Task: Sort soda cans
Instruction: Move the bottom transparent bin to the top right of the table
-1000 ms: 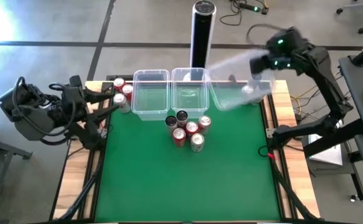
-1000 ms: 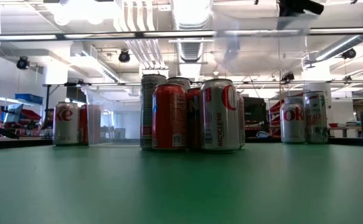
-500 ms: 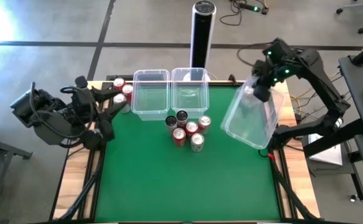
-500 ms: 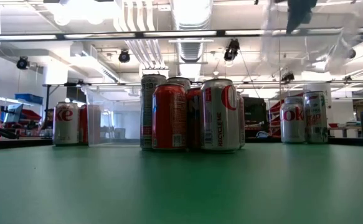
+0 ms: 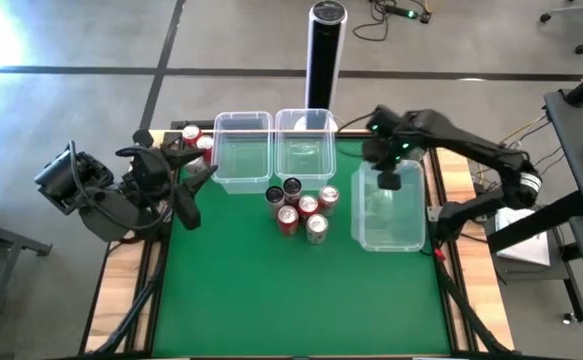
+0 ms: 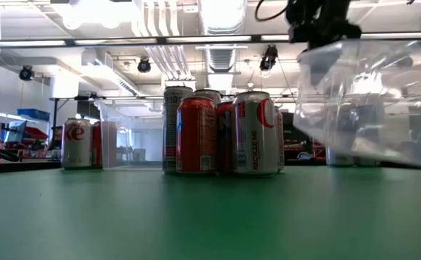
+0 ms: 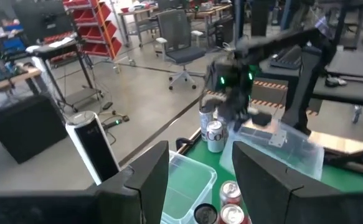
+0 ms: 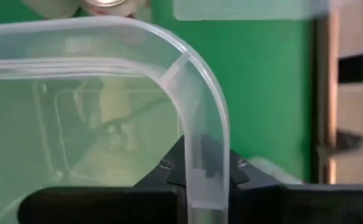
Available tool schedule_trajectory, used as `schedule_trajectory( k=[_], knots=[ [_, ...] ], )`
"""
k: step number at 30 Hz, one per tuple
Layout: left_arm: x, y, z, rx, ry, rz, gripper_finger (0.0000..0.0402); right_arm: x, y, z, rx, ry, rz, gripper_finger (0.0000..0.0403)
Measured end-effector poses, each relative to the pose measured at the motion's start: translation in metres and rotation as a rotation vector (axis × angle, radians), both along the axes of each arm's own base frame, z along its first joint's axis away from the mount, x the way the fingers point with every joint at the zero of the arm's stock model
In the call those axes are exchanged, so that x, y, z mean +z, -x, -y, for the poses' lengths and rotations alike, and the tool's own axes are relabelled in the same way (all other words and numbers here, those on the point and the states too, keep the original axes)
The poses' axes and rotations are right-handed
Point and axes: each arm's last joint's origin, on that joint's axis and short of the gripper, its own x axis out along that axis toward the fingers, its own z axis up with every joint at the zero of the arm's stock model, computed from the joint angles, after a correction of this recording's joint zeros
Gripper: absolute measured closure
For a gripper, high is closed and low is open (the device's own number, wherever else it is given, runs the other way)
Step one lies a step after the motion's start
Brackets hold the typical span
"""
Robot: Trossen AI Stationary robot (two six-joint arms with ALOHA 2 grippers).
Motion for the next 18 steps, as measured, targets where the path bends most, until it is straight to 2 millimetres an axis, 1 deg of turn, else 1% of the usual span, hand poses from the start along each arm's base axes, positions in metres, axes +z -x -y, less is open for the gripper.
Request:
schedule_trajectory(
  k=[4, 7, 10, 15, 18],
  knots=[
    [-0.001, -0.003, -0.001, 0.016, 0.022, 0.011, 0.0239, -0.018, -0.014, 0.001, 0.042, 0.041, -0.074, 0.0379],
    [-0.002, -0.004, -0.001, 0.018, 0.023, 0.011, 0.0239, -0.026, -0.025, 0.004, 0.066, 0.08, -0.11, 0.0366],
    [-0.002, -0.004, -0.002, 0.026, 0.04, 0.021, 0.0239, -0.029, -0.032, 0.008, 0.077, 0.106, -0.099, 0.034],
    [-0.005, -0.002, -0.005, 0.038, 0.025, -0.01, 0.0239, -0.029, -0.041, 0.01, 0.08, 0.148, -0.042, 0.0284],
    [-0.007, -0.001, -0.01, 0.023, 0.123, -0.01, 0.0237, -0.025, -0.043, 0.008, 0.064, 0.218, -0.032, 0.0252]
  ],
)
